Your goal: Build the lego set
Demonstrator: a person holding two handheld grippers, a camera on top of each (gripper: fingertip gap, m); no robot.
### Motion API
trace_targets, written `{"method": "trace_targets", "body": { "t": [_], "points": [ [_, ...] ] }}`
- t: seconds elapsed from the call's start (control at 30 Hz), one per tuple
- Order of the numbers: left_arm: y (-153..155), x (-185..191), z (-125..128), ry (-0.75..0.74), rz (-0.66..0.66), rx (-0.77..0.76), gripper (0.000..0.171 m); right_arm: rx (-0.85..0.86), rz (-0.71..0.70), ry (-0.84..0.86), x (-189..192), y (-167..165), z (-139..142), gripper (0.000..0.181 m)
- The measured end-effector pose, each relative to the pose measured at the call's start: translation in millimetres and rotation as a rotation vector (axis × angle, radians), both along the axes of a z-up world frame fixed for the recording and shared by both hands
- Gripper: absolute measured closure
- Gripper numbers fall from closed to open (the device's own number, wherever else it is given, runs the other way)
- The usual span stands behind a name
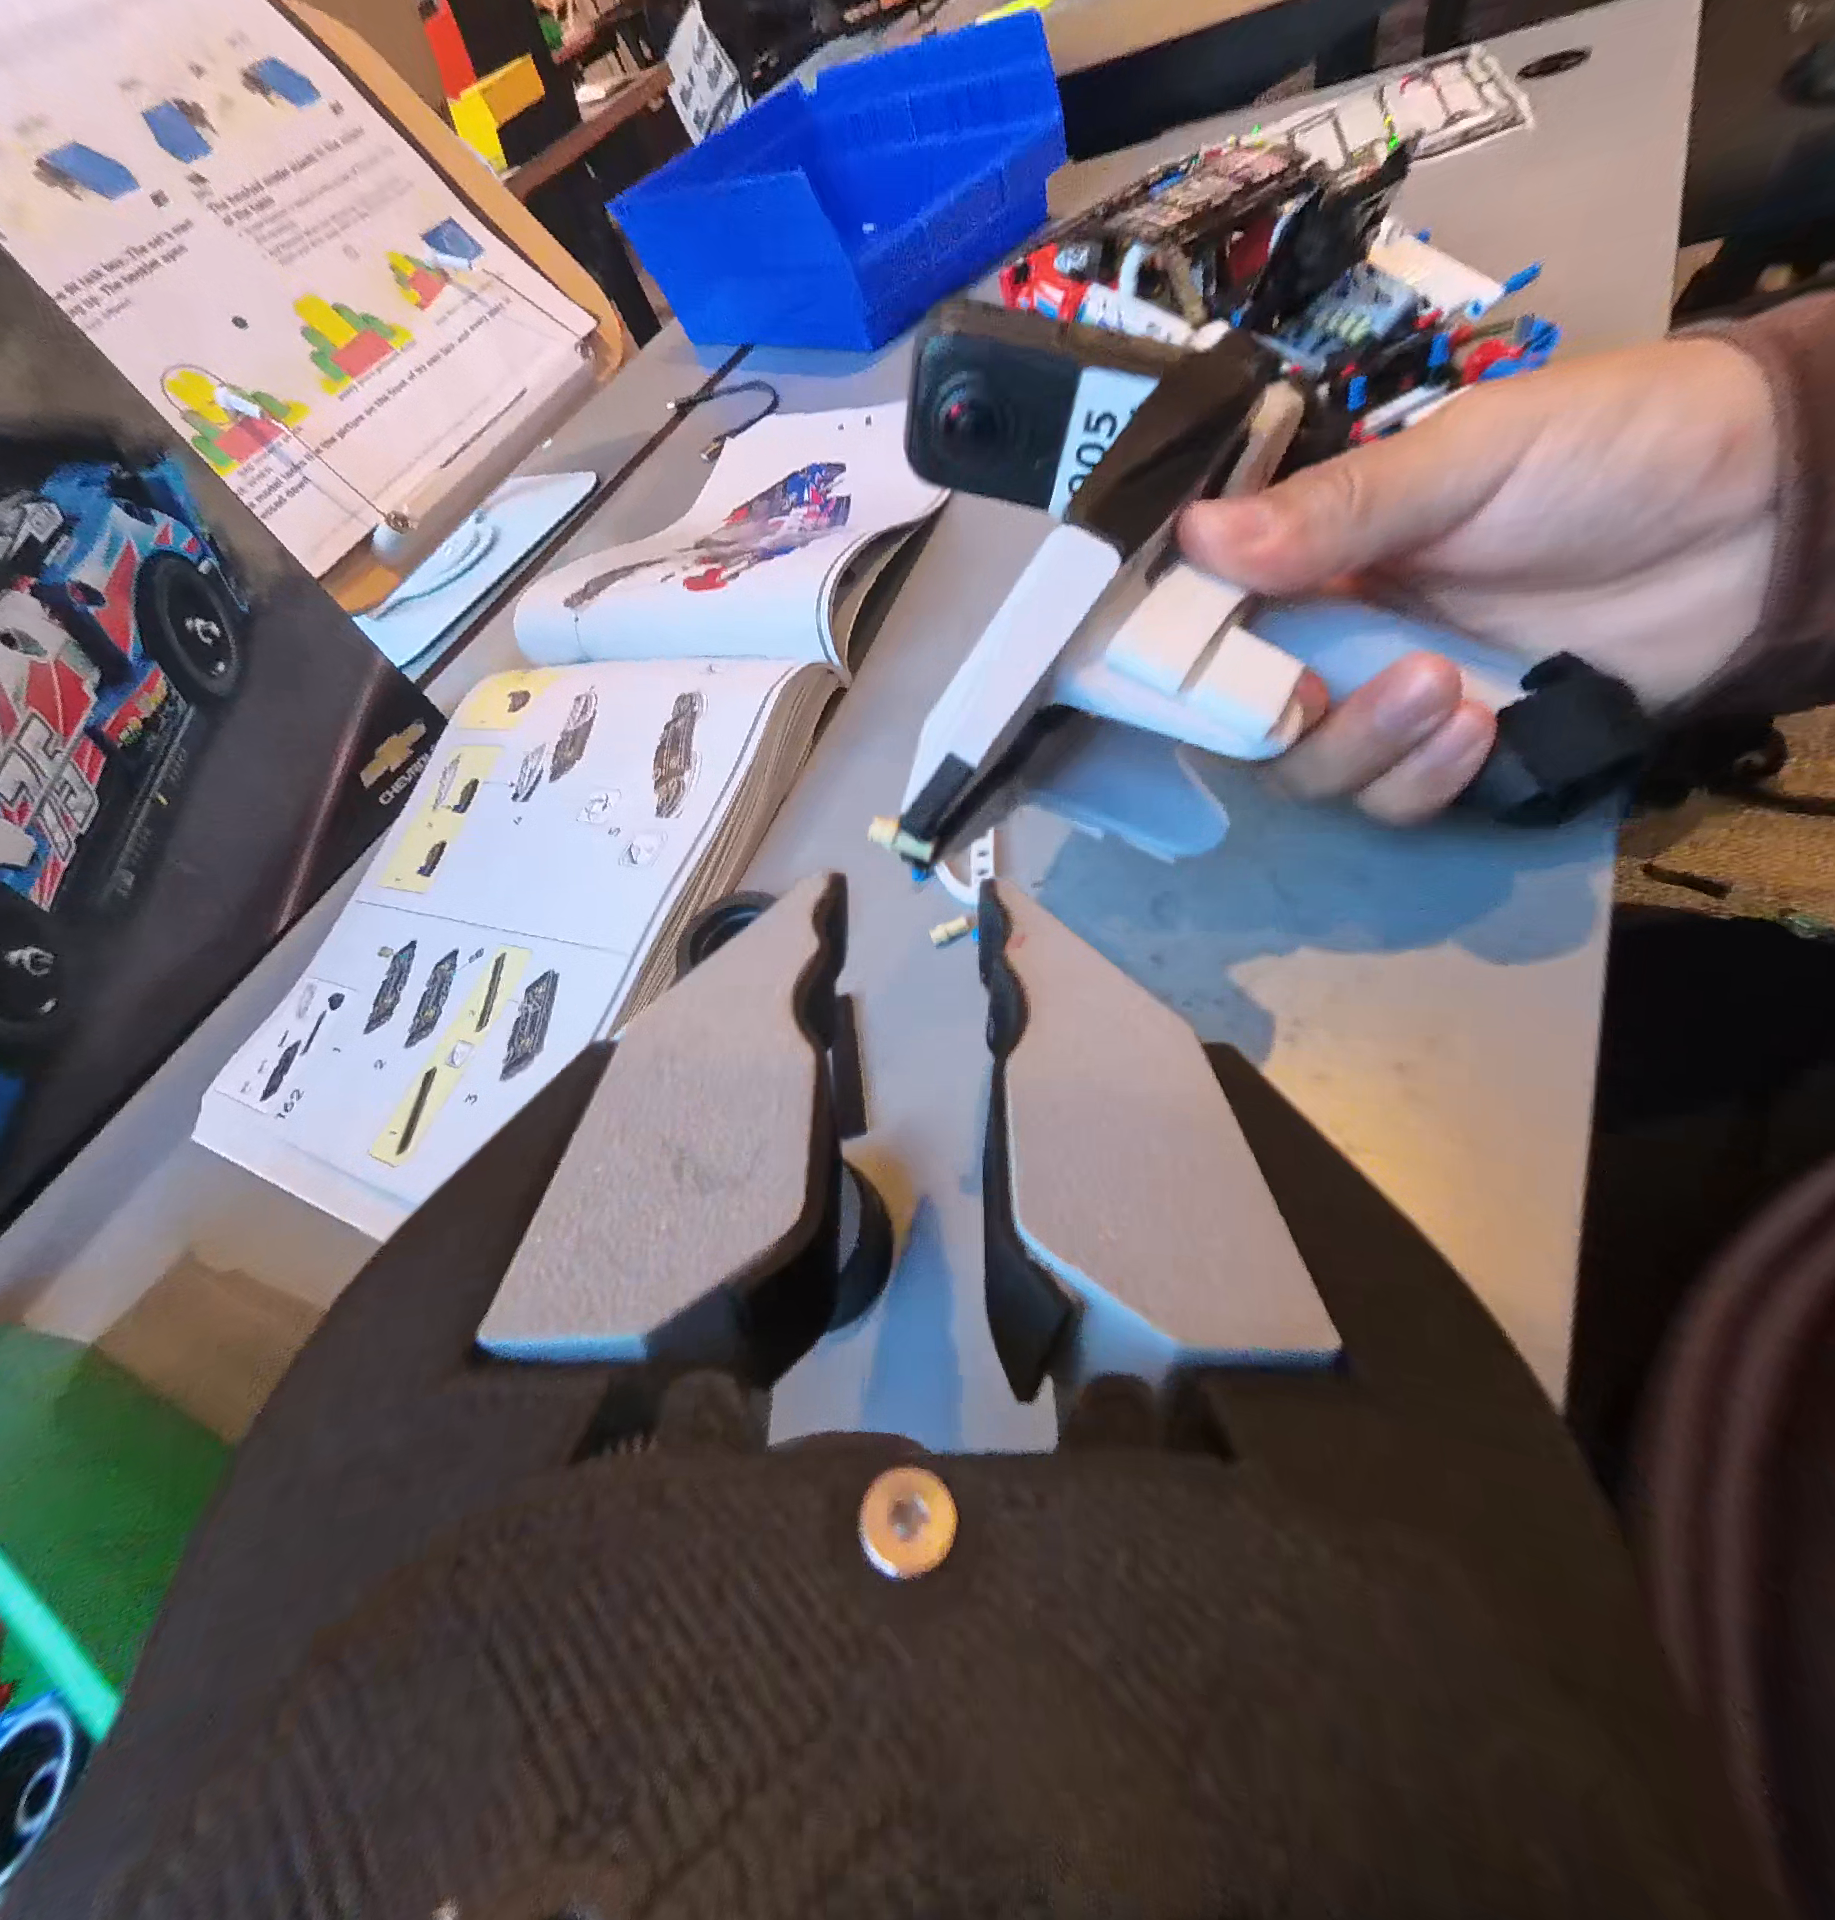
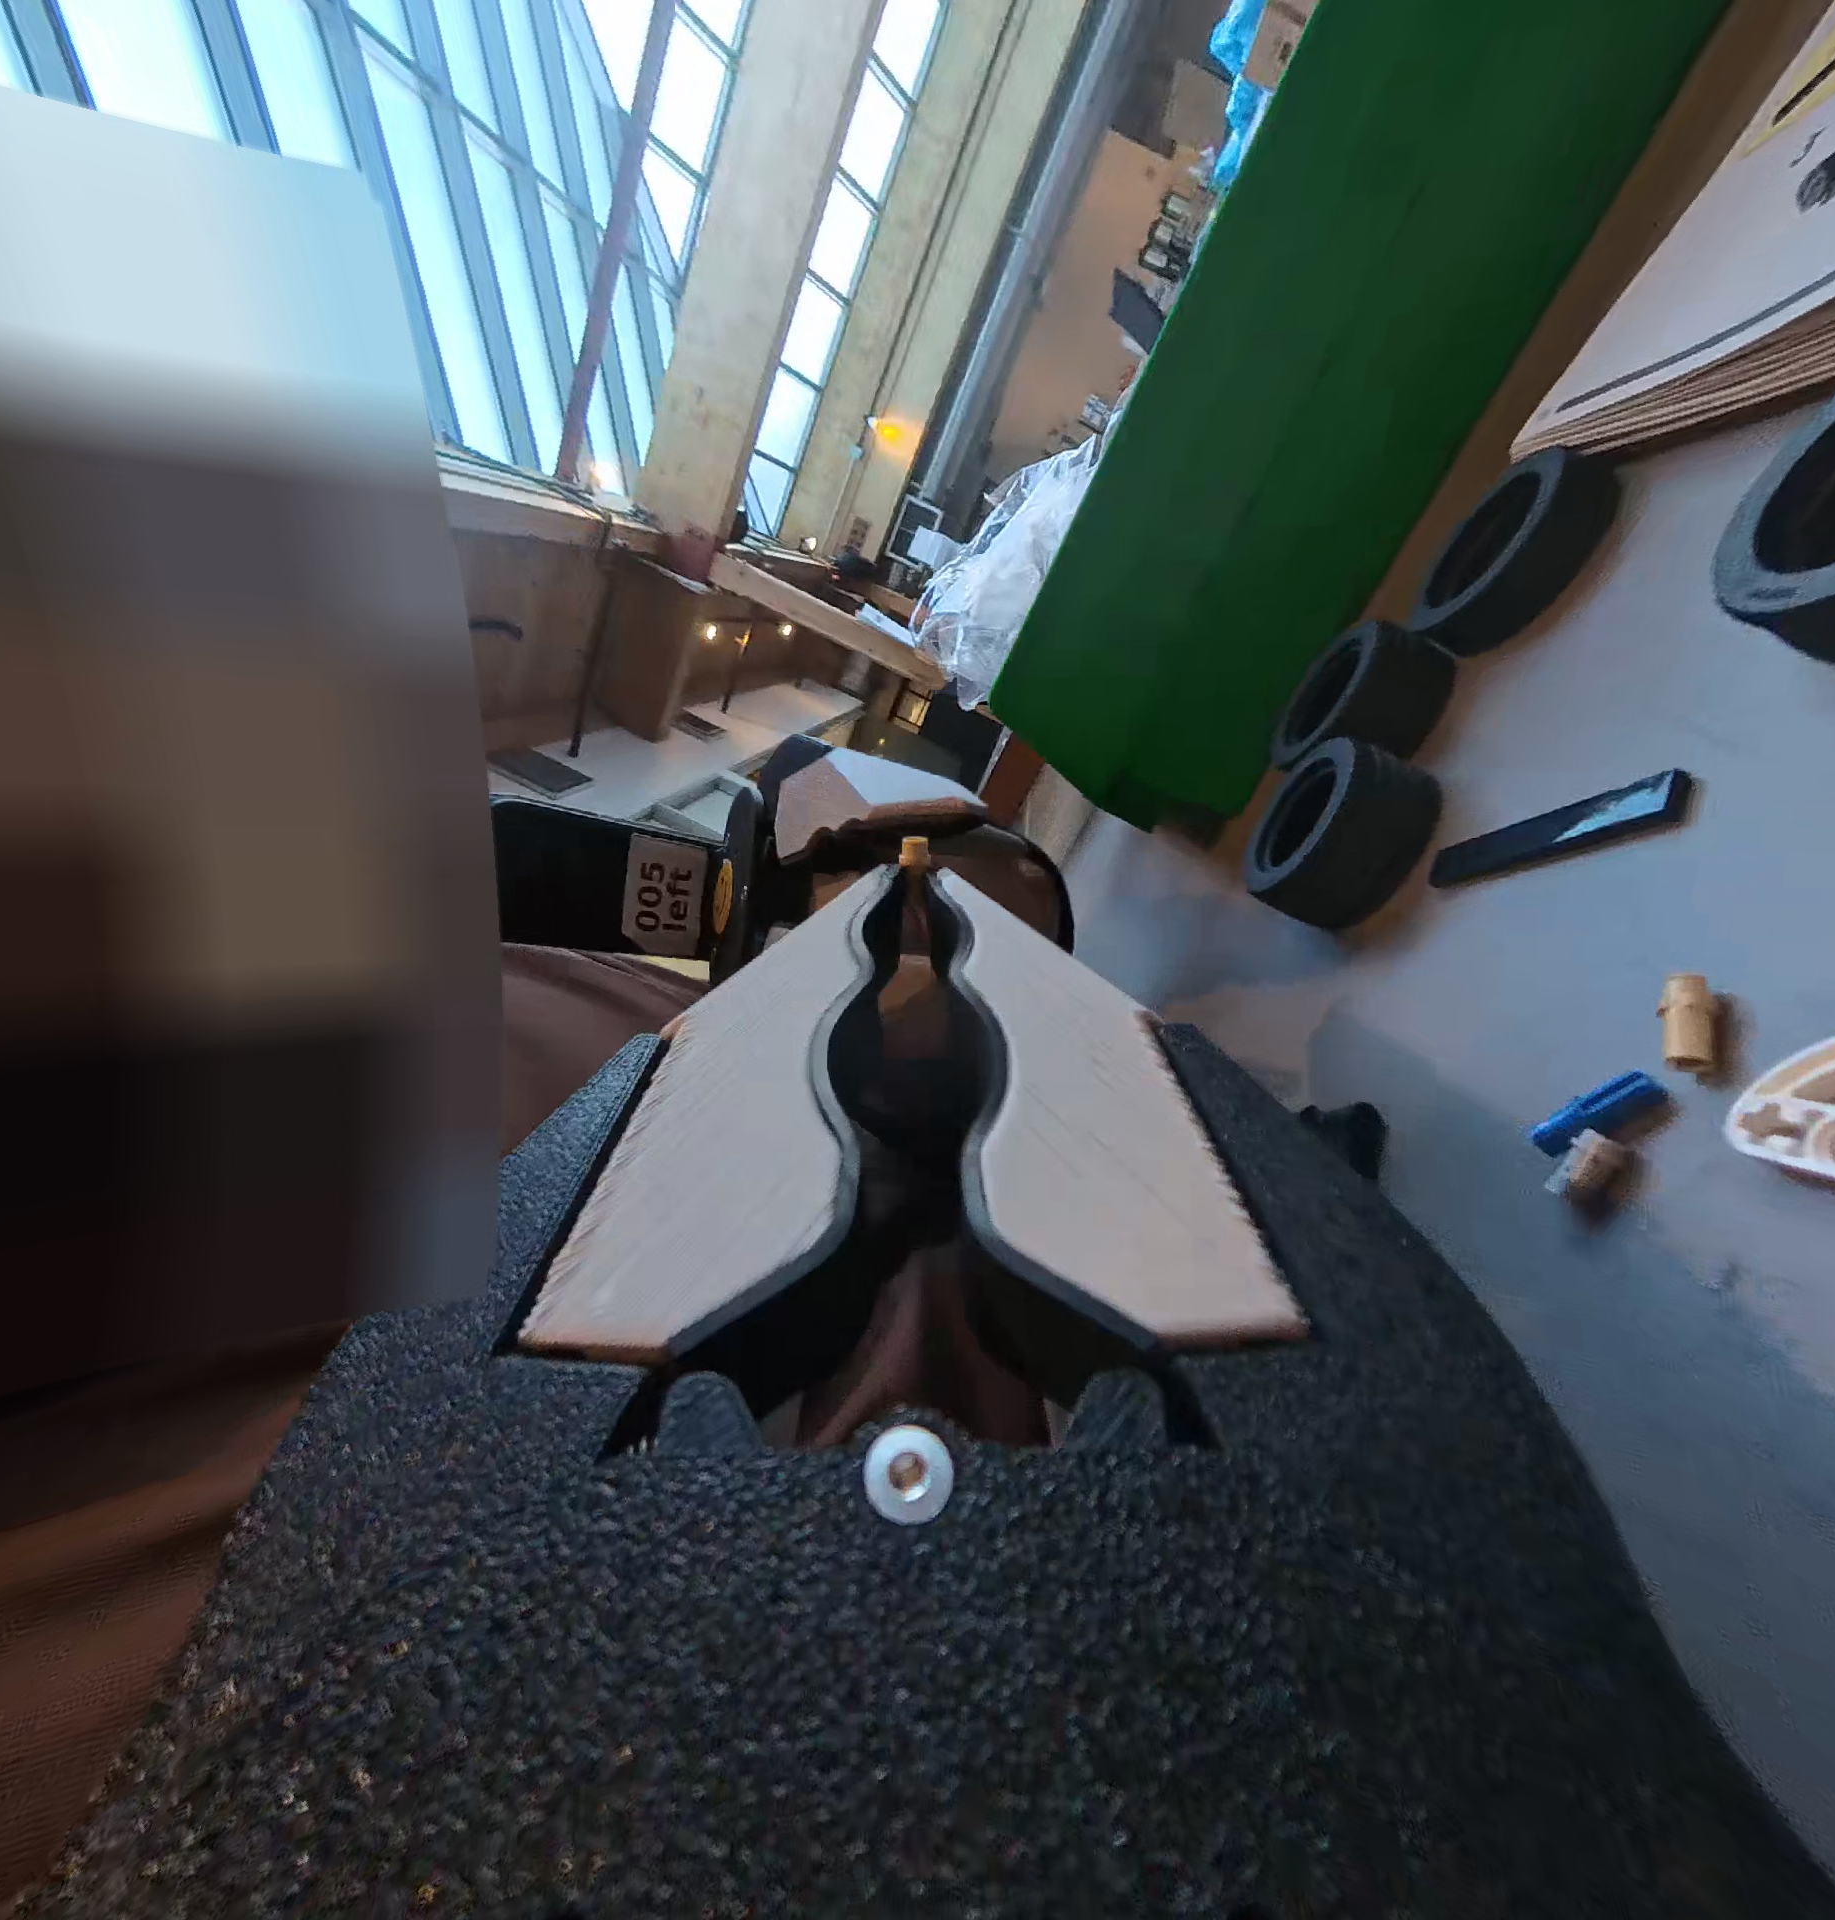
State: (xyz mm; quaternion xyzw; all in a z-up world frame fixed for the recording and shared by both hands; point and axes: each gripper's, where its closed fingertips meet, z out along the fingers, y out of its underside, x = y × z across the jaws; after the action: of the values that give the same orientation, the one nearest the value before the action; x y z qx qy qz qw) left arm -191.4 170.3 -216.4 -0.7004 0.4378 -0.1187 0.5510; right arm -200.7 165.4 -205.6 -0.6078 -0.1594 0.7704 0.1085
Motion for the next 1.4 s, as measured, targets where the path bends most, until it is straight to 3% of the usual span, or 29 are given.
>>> {"method": "trace_targets", "body": {
  "t": [0.13,0.37,0.6,0.73,1.1,1.4],
  "points": [
    [-4.8,3.3,3.9,0.015,-0.042,0.001,0.155,-0.024,0.042,0.008,-3.2,-9.5,-0.4,0.178],
    [-17.6,2.2,-2.4,0.17,-0.15,0.073,0.162,-0.002,0.127,-0.029,-3.1,-22.7,-4.6,0.177],
    [-21.2,1.1,-14.6,0.284,-0.22,0.072,0.162,0.133,0.137,-0.182,-2.9,-26.1,-17.6,0.177],
    [-25.6,4.1,-21.0,0.326,-0.265,0.074,0.162,0.167,0.122,-0.237,-0.2,-21.9,-22.8,0.168],
    [-19.1,1.2,-31.0,0.455,-0.248,0.154,0.162,0.174,0.126,-0.262,-1.3,-22.8,-29.8,0.173],
    [-9.2,-1.4,-22.3,0.272,-0.126,0.041,0.161,0.127,0.035,-0.177,0.6,-10.2,-18.1,0.178]
  ]
}}
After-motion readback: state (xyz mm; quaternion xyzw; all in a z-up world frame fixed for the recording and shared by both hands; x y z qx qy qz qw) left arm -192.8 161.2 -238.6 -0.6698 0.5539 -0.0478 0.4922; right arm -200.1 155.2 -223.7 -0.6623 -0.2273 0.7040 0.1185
